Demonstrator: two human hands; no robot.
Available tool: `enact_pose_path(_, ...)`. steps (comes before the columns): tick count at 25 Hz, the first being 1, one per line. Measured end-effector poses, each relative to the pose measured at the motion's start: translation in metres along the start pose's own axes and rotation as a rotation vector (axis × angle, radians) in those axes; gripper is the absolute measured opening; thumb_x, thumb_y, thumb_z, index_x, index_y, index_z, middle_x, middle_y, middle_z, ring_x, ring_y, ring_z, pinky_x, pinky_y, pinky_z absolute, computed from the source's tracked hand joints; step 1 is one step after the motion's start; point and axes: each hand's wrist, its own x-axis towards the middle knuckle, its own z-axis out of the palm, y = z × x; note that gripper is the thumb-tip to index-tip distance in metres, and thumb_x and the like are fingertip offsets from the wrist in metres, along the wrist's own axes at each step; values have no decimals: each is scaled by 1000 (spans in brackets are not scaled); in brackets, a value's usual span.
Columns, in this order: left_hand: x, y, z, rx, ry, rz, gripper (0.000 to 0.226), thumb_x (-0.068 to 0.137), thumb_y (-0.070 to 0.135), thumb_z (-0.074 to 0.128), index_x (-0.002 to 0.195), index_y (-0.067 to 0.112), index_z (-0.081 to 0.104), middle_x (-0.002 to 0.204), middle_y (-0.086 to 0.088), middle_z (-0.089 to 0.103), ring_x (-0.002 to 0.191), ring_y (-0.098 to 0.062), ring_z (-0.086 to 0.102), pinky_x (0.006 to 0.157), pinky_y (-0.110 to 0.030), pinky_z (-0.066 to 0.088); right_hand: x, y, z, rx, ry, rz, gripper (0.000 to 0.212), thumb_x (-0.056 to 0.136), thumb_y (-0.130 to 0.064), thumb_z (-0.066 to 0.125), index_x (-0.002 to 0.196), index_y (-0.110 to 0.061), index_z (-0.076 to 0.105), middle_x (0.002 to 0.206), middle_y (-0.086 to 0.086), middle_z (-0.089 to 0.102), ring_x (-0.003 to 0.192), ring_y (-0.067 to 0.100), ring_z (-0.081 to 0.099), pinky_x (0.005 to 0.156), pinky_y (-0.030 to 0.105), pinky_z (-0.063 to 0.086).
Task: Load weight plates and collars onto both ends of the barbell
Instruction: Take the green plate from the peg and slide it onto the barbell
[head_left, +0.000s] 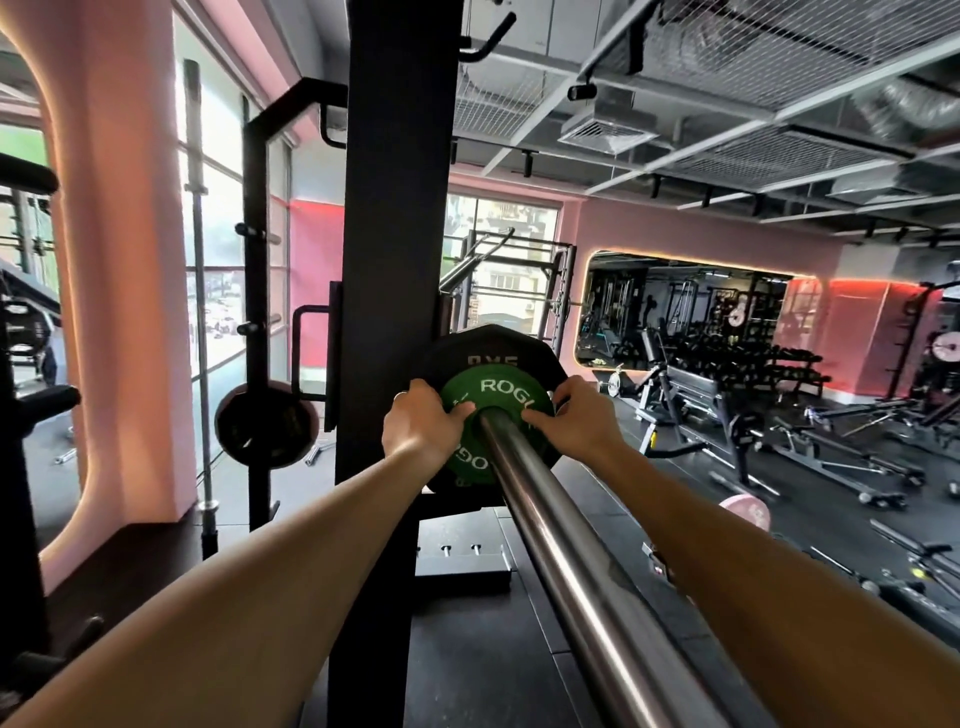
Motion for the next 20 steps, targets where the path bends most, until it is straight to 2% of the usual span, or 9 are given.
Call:
enact_pose_path(2, -7, 0, -10, 9, -53, 18, 37, 86, 39, 73, 113, 17, 61, 112, -6, 68, 103, -28, 64, 77, -32, 48, -10, -7, -17, 18, -97, 23, 38, 81, -41, 81, 104, -19, 62, 100, 1, 65, 100, 24, 64, 81, 30, 48)
enact_pose_path(4, -21, -2, -25, -10, -113, 63, 41, 83, 36, 75, 120, 19, 65, 113, -5, 70, 107, -26, 65, 87, -32, 51, -30, -16, -39, 26, -179, -3, 33, 83, -41, 79, 106, -19, 69, 104, 1, 68, 97, 20, 65, 79, 28, 47)
enact_pose_path(7, -54, 0, -63, -63, -120, 124, 23, 79, 35, 81, 99, 25, 72, 102, -3, 74, 100, -27, 69, 88, -35, 55, -77, -41, -77, 27, -203, -102, 24, 85, -36, 78, 98, -16, 76, 87, -1, 71, 78, 15, 64, 70, 25, 46)
enact_pose_path(9, -83, 6, -95, -96, -113, 140, 13, 79, 31, 82, 84, 28, 70, 90, -3, 74, 91, -32, 72, 83, -40, 60, -113, -62, -102, 27, -222, -150, 21, 87, -34, 78, 96, -15, 77, 85, -2, 69, 78, 15, 64, 73, 28, 50)
enact_pose_path(11, -109, 10, -124, -117, -103, 147, 14, 80, 28, 82, 77, 27, 68, 78, 1, 71, 79, -29, 72, 73, -40, 62, -143, -82, -117, -5, -237, -187, 22, 87, -33, 77, 99, -15, 77, 93, -4, 67, 89, 16, 63, 77, 29, 49)
enact_pose_path(13, -136, 10, -153, -120, -91, 158, 13, 80, 27, 82, 77, 24, 69, 69, 5, 68, 63, -21, 67, 58, -30, 60, -172, -101, -123, -15, -261, -217, 20, 88, -33, 76, 99, -16, 76, 89, -8, 65, 89, 13, 61, 72, 25, 45)
enact_pose_path(16, -182, 1, -204, -74, -83, 151, 14, 80, 27, 82, 75, 26, 69, 70, 5, 69, 49, -11, 60, 39, -17, 47, -221, -131, -118, -10, -335, -239, 19, 87, -34, 77, 96, -18, 76, 80, -9, 63, 76, 8, 60, 64, 21, 43)
enact_pose_path(18, -203, -8, -236, -36, -84, 144, 18, 81, 27, 82, 71, 28, 66, 72, 5, 69, 54, -13, 62, 44, -20, 54, -246, -149, -106, 1, -386, -249, 18, 86, -34, 78, 94, -18, 76, 81, -5, 67, 80, 13, 65, 69, 23, 50)
enact_pose_path(20, -216, -19, -263, 10, -65, 120, 20, 80, 29, 82, 69, 28, 65, 72, 11, 67, 65, -18, 66, 62, -30, 61, -264, -164, -90, 25, -422, -251, 14, 86, -33, 78, 90, -20, 75, 80, -3, 69, 81, 16, 67, 73, 25, 52)
